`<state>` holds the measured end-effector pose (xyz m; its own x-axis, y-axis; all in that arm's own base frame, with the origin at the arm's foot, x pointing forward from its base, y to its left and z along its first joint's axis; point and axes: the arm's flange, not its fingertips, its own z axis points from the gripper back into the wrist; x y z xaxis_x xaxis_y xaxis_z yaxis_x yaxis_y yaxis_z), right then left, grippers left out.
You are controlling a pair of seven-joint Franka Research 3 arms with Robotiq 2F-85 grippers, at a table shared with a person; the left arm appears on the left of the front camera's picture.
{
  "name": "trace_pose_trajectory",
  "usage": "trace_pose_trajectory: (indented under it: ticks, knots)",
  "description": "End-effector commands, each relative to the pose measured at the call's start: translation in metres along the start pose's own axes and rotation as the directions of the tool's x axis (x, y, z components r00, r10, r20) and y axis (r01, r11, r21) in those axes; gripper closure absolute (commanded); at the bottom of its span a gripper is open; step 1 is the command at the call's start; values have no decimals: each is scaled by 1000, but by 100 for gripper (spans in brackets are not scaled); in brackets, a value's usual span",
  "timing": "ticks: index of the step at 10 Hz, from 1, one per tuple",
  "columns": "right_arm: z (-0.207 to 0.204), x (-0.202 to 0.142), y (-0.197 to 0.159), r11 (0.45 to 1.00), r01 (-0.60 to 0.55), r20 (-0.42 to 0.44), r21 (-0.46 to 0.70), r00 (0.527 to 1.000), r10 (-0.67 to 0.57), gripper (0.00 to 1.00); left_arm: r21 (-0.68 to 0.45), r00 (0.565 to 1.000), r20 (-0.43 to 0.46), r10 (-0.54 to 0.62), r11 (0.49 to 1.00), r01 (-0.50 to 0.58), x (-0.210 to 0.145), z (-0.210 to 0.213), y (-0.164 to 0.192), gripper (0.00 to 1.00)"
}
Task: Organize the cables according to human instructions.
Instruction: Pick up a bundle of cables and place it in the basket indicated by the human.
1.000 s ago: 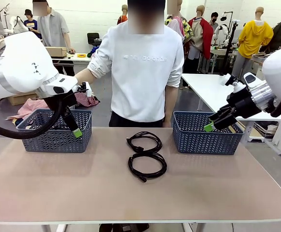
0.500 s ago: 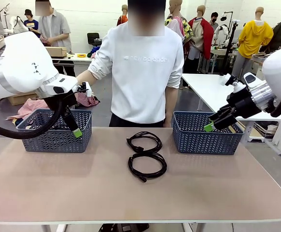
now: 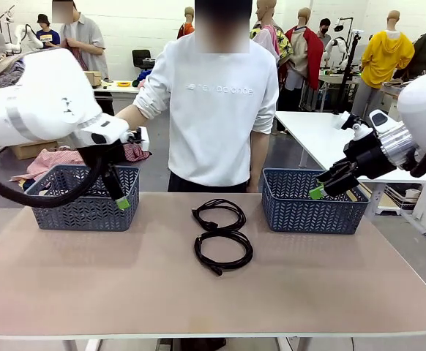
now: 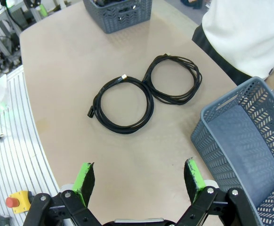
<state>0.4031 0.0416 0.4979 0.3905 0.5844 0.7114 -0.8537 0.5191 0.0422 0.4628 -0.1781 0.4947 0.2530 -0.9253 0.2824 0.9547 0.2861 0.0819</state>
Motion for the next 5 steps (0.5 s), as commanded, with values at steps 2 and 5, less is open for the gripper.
trace_pose_trajectory:
  ticks: [2, 5]
  knots:
    - [-1, 0, -4, 1000, -19, 36, 14, 999, 18, 0, 4, 922, -30, -387, 922, 387, 61, -28, -6, 0]
    - [-1, 0, -4, 1000, -19, 36, 14, 999, 18, 0, -94, 770, -15, -638, 767, 634, 111, -71, -36, 0]
